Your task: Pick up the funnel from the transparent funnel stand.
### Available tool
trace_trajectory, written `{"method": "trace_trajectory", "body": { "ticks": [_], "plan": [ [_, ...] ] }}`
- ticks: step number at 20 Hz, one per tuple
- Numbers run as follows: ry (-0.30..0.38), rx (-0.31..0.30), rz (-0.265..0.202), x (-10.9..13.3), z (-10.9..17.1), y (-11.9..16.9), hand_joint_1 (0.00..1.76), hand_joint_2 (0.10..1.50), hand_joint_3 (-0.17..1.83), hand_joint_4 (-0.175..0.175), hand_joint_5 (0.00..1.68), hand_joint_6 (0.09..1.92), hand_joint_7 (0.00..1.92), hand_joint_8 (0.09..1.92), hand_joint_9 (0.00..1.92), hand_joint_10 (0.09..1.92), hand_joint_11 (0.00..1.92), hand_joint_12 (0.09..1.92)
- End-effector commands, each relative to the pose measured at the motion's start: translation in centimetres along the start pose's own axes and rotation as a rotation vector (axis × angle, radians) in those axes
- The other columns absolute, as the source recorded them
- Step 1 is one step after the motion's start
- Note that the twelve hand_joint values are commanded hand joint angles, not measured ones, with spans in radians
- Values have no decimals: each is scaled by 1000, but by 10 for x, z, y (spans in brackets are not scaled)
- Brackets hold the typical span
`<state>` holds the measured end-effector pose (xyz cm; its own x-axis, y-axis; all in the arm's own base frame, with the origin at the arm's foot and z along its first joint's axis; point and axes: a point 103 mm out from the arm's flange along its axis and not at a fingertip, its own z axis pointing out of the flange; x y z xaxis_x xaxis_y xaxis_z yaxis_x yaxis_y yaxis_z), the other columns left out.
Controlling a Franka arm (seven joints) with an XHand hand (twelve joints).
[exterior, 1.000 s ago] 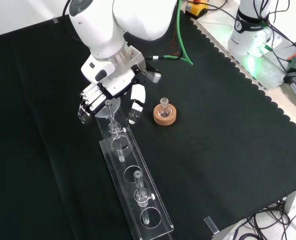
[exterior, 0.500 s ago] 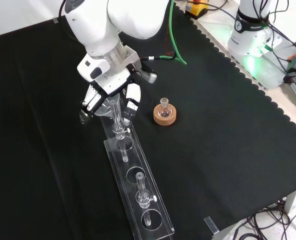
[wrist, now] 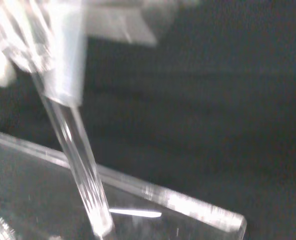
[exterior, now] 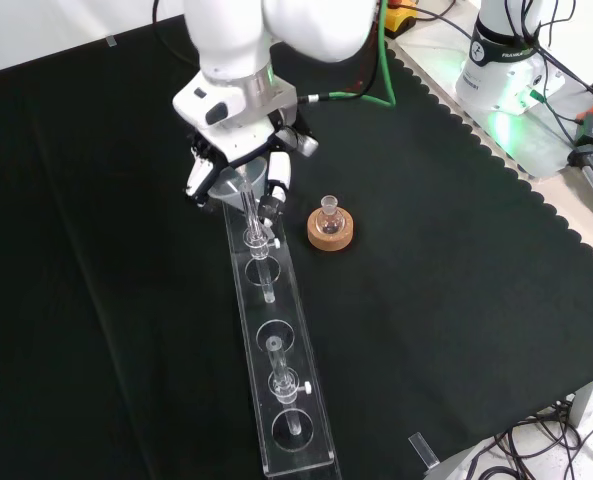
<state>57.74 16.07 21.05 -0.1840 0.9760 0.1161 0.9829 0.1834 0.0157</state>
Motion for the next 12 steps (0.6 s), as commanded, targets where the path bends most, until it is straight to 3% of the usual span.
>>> {"method": "trace_trajectory", "body": {
  "ticks": [1,6,12],
  "plan": [
    [-54,-143,-6,-16,-33,-10,468,955,453,-175,618,1845,1087,1807,1584,1379,1838,1192],
    [-107,-176,5,-29,-47,-16,457,1024,471,-175,631,1914,1091,1821,1582,1378,1821,1184],
    [-210,-254,-26,-29,-77,-32,447,1049,472,-175,654,1920,1105,1840,1585,1371,1820,1183]
  ]
}}
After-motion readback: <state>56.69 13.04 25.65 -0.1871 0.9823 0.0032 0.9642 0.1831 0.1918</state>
